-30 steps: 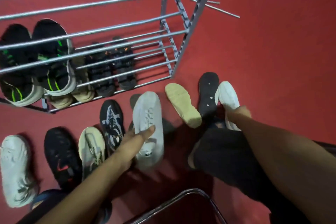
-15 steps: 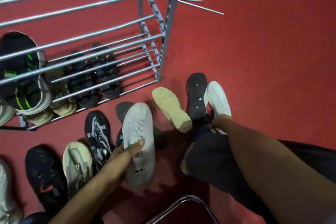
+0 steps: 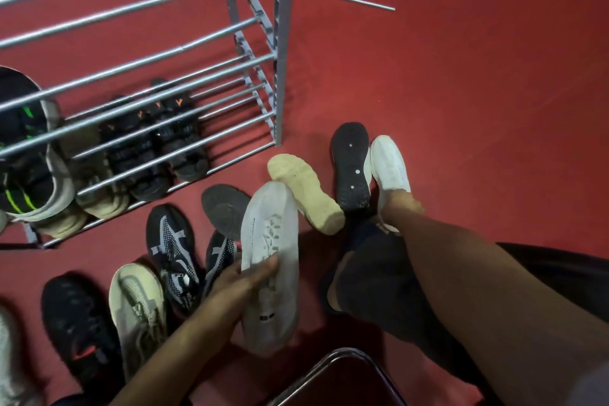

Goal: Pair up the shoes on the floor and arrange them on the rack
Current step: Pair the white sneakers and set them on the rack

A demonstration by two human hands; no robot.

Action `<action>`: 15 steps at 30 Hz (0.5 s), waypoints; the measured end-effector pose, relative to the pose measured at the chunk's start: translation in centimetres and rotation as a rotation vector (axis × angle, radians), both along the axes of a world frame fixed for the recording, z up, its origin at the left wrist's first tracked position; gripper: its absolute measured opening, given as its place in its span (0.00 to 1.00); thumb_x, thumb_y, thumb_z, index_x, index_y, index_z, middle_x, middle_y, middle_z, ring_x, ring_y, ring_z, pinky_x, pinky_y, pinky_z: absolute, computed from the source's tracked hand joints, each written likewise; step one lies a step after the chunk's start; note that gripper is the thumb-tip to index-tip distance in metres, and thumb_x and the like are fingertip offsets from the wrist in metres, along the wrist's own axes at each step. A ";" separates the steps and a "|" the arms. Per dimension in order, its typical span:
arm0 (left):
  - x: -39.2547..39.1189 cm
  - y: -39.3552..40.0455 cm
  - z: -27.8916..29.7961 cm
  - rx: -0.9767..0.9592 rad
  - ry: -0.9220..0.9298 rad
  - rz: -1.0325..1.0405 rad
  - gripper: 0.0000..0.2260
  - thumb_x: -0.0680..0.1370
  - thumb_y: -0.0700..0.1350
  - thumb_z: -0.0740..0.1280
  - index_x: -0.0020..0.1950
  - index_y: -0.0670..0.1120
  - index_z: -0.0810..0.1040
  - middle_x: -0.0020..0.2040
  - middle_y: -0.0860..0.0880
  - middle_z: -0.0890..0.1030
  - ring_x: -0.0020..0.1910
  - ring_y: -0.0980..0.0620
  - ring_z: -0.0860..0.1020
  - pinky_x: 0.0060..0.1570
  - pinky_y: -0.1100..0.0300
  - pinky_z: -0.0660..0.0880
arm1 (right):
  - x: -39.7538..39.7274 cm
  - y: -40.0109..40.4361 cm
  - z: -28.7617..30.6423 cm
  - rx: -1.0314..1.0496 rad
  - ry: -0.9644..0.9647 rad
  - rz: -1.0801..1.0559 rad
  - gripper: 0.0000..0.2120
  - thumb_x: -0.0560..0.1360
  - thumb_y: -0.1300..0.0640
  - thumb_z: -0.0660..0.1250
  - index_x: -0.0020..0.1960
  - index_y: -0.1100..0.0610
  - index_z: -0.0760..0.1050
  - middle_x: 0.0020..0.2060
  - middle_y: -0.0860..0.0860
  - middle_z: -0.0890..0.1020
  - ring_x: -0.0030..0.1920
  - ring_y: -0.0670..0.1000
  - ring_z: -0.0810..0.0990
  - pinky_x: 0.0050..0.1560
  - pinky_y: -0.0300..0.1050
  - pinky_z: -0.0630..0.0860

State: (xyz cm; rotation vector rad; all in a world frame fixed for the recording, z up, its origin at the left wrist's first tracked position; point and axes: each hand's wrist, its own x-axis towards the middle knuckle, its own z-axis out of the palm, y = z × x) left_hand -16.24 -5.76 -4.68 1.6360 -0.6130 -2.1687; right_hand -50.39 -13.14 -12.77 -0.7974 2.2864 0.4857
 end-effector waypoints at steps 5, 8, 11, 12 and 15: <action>-1.8 -1.1 -0.2 0.020 -0.040 -0.033 0.24 0.66 0.58 0.79 0.54 0.45 0.85 0.48 0.42 0.87 0.46 0.44 0.86 0.43 0.55 0.80 | 0.9 -0.9 2.0 0.006 -0.156 -0.025 0.20 0.80 0.58 0.64 0.70 0.62 0.74 0.60 0.59 0.80 0.66 0.60 0.77 0.56 0.47 0.72; -2.7 -1.4 1.9 0.008 -0.074 -0.021 0.21 0.68 0.57 0.79 0.55 0.46 0.85 0.47 0.44 0.88 0.44 0.47 0.87 0.38 0.58 0.80 | 4.0 -0.7 4.5 -0.060 -0.214 0.059 0.17 0.79 0.56 0.65 0.65 0.64 0.76 0.56 0.58 0.80 0.61 0.58 0.79 0.52 0.45 0.72; -2.7 -1.6 4.9 -0.014 -0.086 0.067 0.16 0.71 0.51 0.78 0.55 0.45 0.85 0.48 0.46 0.88 0.46 0.47 0.87 0.39 0.59 0.81 | 9.2 -0.3 7.4 -0.166 -0.333 0.135 0.21 0.80 0.49 0.63 0.61 0.65 0.79 0.59 0.61 0.83 0.61 0.60 0.80 0.52 0.45 0.73; -2.5 -1.5 5.9 -0.011 -0.091 0.098 0.15 0.71 0.50 0.78 0.55 0.45 0.85 0.48 0.46 0.88 0.46 0.47 0.87 0.41 0.58 0.82 | 11.0 0.1 8.8 -0.195 -0.385 0.130 0.20 0.79 0.49 0.64 0.60 0.65 0.79 0.58 0.60 0.83 0.60 0.61 0.81 0.54 0.47 0.75; -0.7 -0.9 9.1 -0.002 -0.149 0.152 0.17 0.68 0.50 0.78 0.54 0.46 0.85 0.46 0.46 0.88 0.44 0.47 0.87 0.42 0.58 0.82 | 15.6 0.8 13.5 -0.266 -0.575 0.194 0.13 0.74 0.54 0.68 0.53 0.62 0.80 0.50 0.58 0.83 0.54 0.59 0.83 0.55 0.52 0.81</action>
